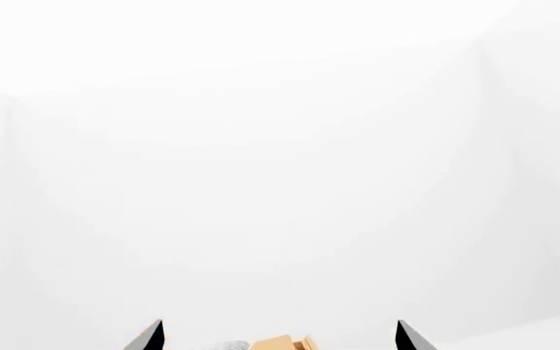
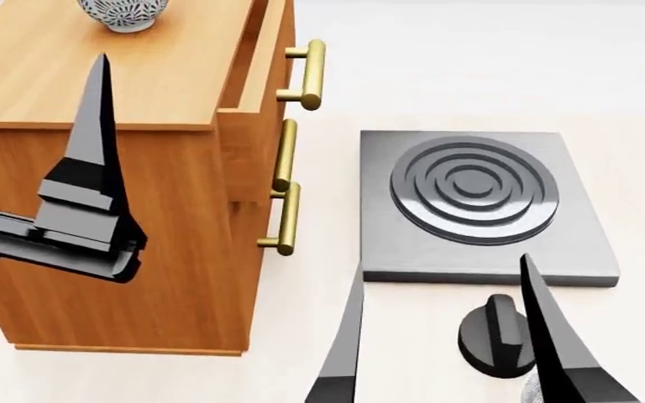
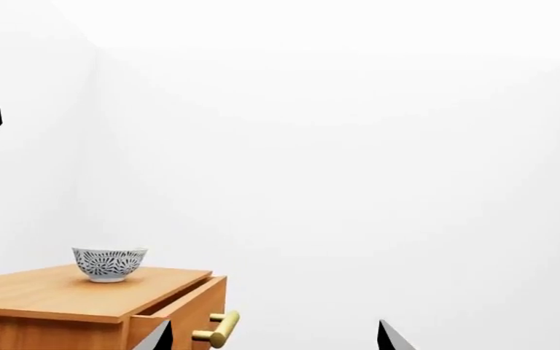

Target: Pick the akita bowl on the wooden cabinet and place it on the plate.

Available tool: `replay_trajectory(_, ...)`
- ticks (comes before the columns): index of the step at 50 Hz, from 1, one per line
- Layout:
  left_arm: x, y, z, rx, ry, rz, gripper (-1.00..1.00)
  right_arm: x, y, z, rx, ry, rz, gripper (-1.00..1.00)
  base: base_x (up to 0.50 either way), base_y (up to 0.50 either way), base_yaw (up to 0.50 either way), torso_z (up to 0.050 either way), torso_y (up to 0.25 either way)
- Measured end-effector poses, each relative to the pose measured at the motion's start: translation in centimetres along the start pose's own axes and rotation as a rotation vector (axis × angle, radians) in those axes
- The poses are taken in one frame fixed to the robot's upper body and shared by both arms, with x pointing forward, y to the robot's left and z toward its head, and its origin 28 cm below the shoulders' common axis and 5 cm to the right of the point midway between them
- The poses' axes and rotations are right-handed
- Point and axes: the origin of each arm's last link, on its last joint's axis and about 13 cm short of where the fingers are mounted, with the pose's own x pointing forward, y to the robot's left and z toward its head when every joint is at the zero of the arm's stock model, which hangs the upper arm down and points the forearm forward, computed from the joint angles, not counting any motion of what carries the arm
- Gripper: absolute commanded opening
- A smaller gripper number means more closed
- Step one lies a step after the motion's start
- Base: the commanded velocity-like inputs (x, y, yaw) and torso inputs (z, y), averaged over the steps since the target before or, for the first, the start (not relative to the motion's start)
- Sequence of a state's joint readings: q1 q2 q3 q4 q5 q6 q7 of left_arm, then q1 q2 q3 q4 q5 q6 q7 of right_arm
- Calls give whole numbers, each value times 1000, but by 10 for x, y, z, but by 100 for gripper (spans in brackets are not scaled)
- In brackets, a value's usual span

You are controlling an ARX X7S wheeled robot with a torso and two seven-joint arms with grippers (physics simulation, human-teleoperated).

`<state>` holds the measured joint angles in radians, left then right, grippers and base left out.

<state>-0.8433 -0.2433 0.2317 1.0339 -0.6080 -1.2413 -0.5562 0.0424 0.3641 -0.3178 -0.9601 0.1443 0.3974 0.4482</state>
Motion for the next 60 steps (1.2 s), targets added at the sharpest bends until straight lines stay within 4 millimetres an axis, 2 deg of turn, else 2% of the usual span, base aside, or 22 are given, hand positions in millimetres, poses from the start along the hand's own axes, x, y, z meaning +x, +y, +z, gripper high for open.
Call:
replay_trajectory(12, 11, 1, 15, 21, -7, -29, 100, 0, 0, 1, 3, -2, 0, 100, 0, 0, 0, 0, 0)
replay_trajectory(31, 37, 1, 20, 37, 42, -59, 100, -1, -1, 2, 7, -8, 7, 100, 32, 0, 0, 0, 0)
replay_trajectory(60, 38, -1, 26, 53, 47, -70, 100, -1, -1, 3, 7, -5, 9, 100, 188, -7, 0, 0, 0)
